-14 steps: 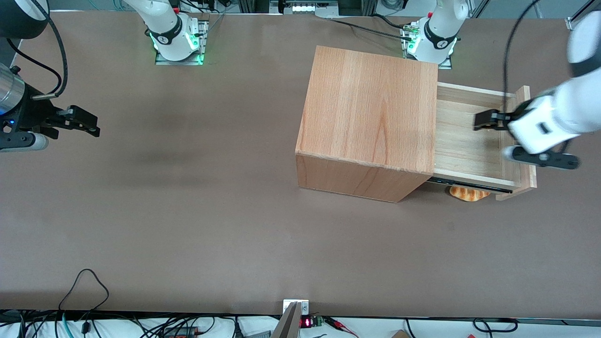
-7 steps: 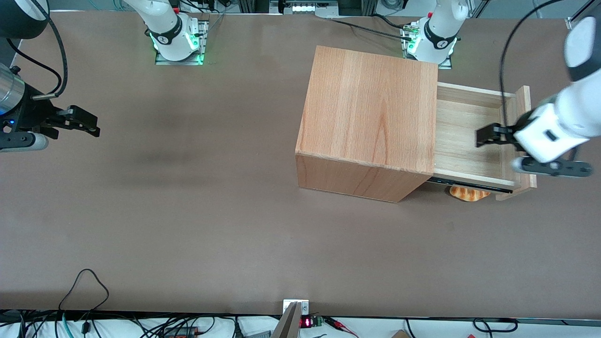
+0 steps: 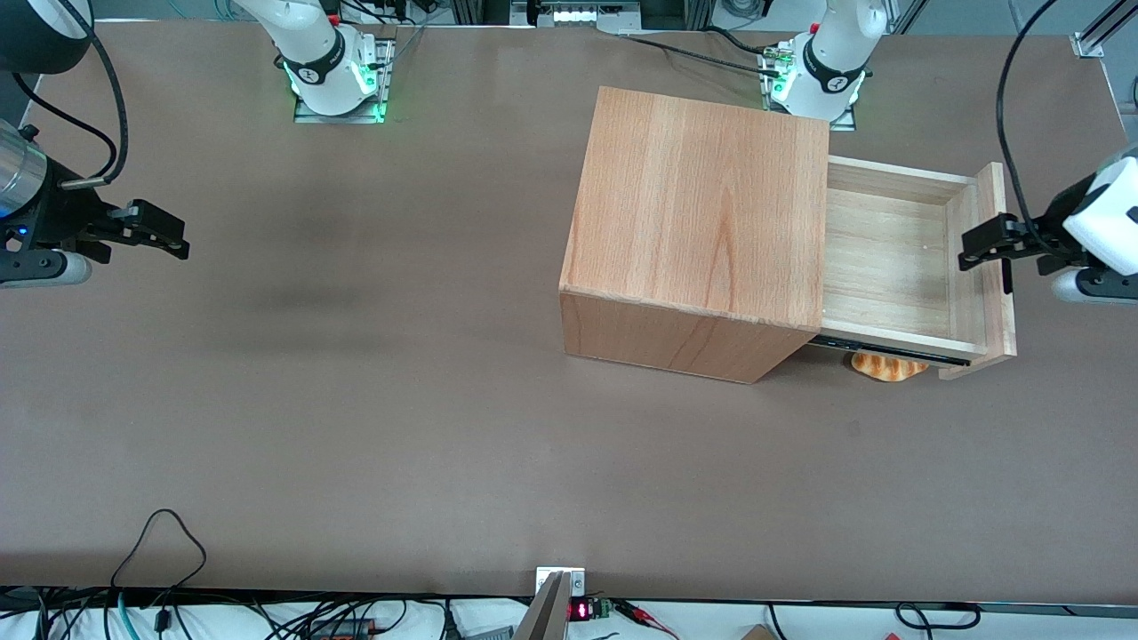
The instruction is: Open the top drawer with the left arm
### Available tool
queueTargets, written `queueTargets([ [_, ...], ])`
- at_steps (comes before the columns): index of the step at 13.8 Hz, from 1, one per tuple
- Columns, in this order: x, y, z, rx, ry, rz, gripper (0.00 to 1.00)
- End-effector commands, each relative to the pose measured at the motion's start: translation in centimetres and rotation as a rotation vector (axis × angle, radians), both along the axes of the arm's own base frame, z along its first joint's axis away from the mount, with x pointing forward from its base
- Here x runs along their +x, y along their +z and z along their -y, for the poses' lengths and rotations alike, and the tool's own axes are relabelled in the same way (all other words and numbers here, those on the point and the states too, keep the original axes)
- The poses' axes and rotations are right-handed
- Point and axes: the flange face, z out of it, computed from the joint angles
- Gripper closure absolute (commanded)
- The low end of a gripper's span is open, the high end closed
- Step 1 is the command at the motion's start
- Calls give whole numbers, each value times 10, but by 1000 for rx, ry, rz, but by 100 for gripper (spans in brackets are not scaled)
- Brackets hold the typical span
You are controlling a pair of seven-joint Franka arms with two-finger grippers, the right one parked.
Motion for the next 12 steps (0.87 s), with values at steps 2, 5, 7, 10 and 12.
queueTargets([
  [2,-26,10,1,-9,-22,-2,0],
  [5,-34,5,1,-33,94,-17,0],
  [7,-36,6,2,-32,123,-21,0],
  [10,-48,2,5,-32,114,3,0],
  [12,-55,-1,5,-29,79,34,0],
])
